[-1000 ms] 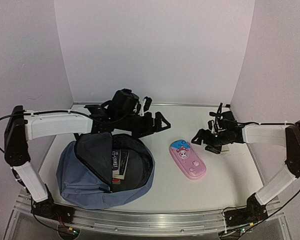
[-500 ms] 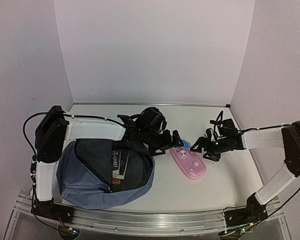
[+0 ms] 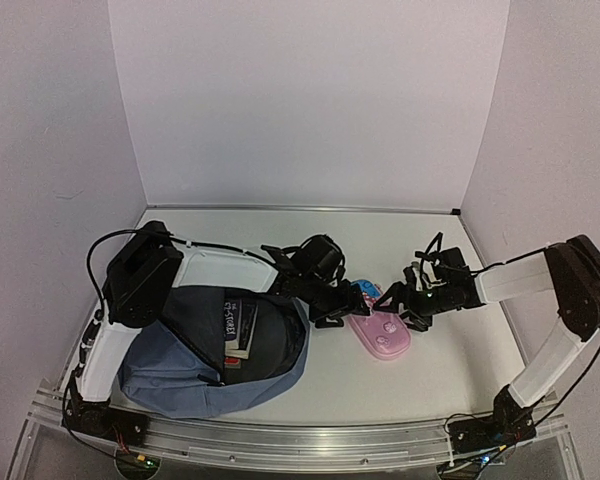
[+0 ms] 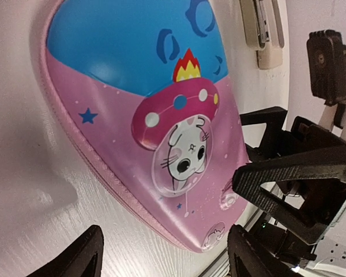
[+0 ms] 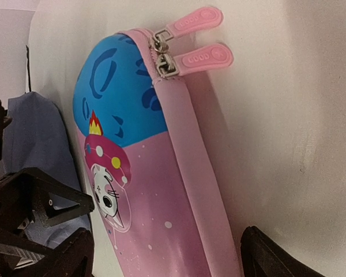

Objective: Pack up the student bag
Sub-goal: Pick up the stationery from the center of the board.

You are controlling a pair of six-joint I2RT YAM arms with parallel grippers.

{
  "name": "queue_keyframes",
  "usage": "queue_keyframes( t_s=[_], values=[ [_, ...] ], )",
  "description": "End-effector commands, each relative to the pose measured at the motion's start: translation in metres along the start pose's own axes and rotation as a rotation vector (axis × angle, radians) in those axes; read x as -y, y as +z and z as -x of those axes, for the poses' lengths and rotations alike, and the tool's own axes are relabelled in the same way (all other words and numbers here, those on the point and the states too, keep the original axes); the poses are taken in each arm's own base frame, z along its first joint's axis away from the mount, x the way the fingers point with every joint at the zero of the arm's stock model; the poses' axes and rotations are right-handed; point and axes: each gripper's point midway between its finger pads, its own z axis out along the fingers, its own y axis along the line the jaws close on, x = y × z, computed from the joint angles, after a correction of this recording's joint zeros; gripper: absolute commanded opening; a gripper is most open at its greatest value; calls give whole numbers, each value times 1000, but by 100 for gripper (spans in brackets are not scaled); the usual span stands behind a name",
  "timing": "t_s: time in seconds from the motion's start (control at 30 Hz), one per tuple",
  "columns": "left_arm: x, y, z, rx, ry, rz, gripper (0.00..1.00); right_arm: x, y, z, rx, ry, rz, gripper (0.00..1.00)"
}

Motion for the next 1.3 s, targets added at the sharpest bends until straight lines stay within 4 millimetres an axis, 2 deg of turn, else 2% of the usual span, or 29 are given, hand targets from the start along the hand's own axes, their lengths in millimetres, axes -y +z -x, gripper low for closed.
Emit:
queue_keyframes(
  t_s=[0.0, 0.2, 0.27, 0.43, 0.53, 0.6, 0.7, 0.83, 1.0, 1.1, 1.27],
  values=[
    [15, 7, 9, -5, 11, -48, 71, -6, 3, 3, 4, -12, 46, 87],
    [-3, 19, 8, -18, 9, 19, 67, -9, 6, 2, -4, -1, 78, 86],
    [-3, 23, 7, -26, 11, 6, 65, -9, 8, 0, -11, 6, 89, 86],
    [1, 30, 9, -38, 19, -29, 47, -13, 11, -3, -33, 10, 127, 84],
    [1, 31, 8, -43, 18, -35, 43, -18, 10, -2, -30, 7, 151, 82],
    [3, 31, 8, -43, 20, -44, 41, -22, 9, -1, -27, 7, 171, 78],
    [5, 29, 9, -38, 22, -61, 40, -29, 8, 2, -24, 6, 204, 63],
    [7, 21, 14, -17, 24, -74, 40, -39, 2, 7, -4, -7, 230, 39],
    [6, 7, 24, 38, 26, -68, 40, -52, -8, 15, 27, -22, 253, 20],
    [12, -10, 33, 77, 49, -82, 44, -58, -13, 19, 46, -30, 262, 14],
    [29, -53, 48, 160, 149, -80, 62, -72, -27, 30, 95, -61, 280, 12]
  ],
)
